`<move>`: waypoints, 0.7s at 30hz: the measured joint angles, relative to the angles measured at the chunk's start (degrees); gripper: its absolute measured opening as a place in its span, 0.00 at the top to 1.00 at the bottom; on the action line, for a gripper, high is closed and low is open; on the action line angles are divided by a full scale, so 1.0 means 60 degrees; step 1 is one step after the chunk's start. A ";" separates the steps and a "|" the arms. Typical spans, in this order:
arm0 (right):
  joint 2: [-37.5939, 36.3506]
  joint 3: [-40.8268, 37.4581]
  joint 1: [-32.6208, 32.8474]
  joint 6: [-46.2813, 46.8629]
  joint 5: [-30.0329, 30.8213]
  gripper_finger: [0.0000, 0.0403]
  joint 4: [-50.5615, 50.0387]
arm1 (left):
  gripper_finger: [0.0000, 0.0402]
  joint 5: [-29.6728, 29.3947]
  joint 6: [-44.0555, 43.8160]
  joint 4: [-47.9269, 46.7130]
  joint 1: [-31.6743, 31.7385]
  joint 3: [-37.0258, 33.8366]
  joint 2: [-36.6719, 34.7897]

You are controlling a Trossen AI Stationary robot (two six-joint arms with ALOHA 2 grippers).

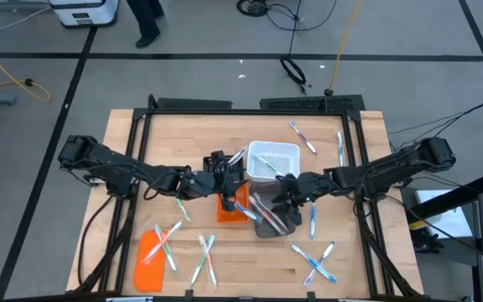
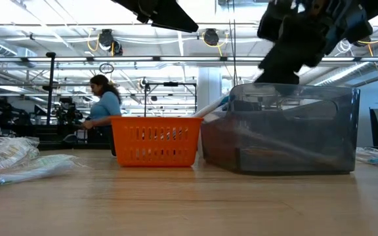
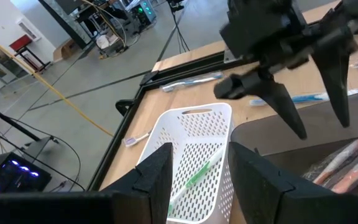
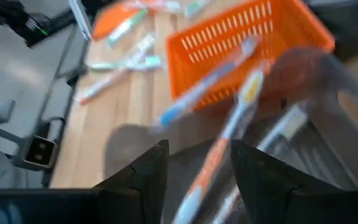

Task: Pick & Place Toothbrushes
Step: Put the violet toothbrush into the black bin

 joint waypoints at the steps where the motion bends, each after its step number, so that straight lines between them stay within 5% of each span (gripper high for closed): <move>1: -0.0149 0.0000 -0.0026 -0.0077 0.0002 0.59 -0.0019 | 0.61 0.0000 0.0000 0.0000 -0.0001 0.0000 0.0000; 15: -0.1999 0.0000 -0.0892 -0.0607 0.0072 0.66 -0.2057 | 0.61 0.0004 -0.0042 0.0000 -0.0001 0.0000 0.0000; 21: -0.2835 0.0000 -0.1535 -0.1054 0.0831 0.69 -0.3525 | 0.61 0.0004 -0.0040 0.0000 0.0000 0.0000 0.0000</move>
